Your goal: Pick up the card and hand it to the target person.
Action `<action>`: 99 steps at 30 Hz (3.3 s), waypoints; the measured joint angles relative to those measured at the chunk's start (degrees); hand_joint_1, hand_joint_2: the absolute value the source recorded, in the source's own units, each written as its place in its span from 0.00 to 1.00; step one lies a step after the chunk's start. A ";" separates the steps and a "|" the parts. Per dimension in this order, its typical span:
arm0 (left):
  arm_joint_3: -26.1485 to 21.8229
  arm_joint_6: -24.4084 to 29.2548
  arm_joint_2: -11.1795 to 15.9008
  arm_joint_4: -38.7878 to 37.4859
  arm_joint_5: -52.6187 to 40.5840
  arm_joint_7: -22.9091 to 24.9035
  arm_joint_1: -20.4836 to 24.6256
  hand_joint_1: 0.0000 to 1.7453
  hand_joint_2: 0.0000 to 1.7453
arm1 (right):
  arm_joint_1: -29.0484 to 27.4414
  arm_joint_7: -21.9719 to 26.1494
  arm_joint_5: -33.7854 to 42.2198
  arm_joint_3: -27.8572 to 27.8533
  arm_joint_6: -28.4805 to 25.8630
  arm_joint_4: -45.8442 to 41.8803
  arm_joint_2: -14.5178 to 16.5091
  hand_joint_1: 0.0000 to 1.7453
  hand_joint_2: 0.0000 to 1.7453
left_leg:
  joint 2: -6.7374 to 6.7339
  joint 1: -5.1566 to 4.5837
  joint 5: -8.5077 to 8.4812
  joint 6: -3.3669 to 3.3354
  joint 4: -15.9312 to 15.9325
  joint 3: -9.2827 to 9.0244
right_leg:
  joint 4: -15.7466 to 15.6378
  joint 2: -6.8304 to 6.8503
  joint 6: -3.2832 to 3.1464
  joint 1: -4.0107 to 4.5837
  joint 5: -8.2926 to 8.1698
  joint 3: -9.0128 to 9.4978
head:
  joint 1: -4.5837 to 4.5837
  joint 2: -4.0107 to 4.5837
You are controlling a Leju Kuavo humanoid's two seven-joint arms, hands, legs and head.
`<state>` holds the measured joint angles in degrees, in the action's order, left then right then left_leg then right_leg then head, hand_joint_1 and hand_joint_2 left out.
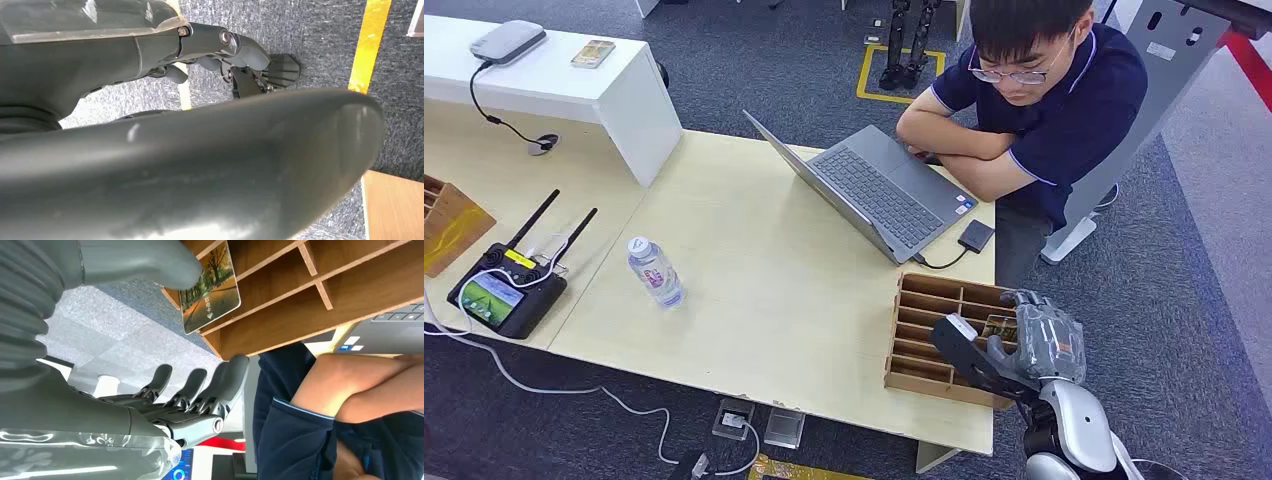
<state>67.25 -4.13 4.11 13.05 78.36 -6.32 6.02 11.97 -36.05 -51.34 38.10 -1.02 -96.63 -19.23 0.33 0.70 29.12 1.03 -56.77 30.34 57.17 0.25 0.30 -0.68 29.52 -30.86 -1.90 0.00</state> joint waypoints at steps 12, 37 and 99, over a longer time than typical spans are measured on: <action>0.00 -0.04 0.00 0.00 0.01 0.00 0.01 0.00 0.00 | 0.20 0.49 1.09 0.07 0.43 2.25 0.00 0.45 1.00 | 0.01 0.00 0.00 0.00 0.00 0.02 | 0.00 0.00 0.00 0.00 0.00 0.00 | -0.01 0.00; 0.00 -0.31 -0.02 0.00 0.48 -0.01 0.00 0.00 0.00 | 0.84 1.16 1.14 -0.02 -0.26 4.50 0.02 0.83 1.00 | 0.00 0.00 0.00 0.00 0.00 0.02 | 0.00 0.00 0.00 0.00 0.00 -0.01 | -0.01 0.00; 0.28 -1.09 -0.07 0.00 -0.03 -2.29 0.00 0.00 0.00 | 15.05 14.81 3.99 3.11 -12.54 8.56 5.08 0.88 1.00 | 0.03 0.00 -0.01 0.00 0.00 0.12 | 0.02 0.06 0.00 0.00 0.00 -0.06 | -0.01 0.00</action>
<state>67.53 -5.22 4.04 13.05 78.33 -8.61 6.03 27.01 -21.25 -47.35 41.21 -13.56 -88.07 -14.15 0.36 0.70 29.11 1.03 -56.77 30.45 57.19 0.31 0.30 -0.68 29.51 -30.91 -1.91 0.00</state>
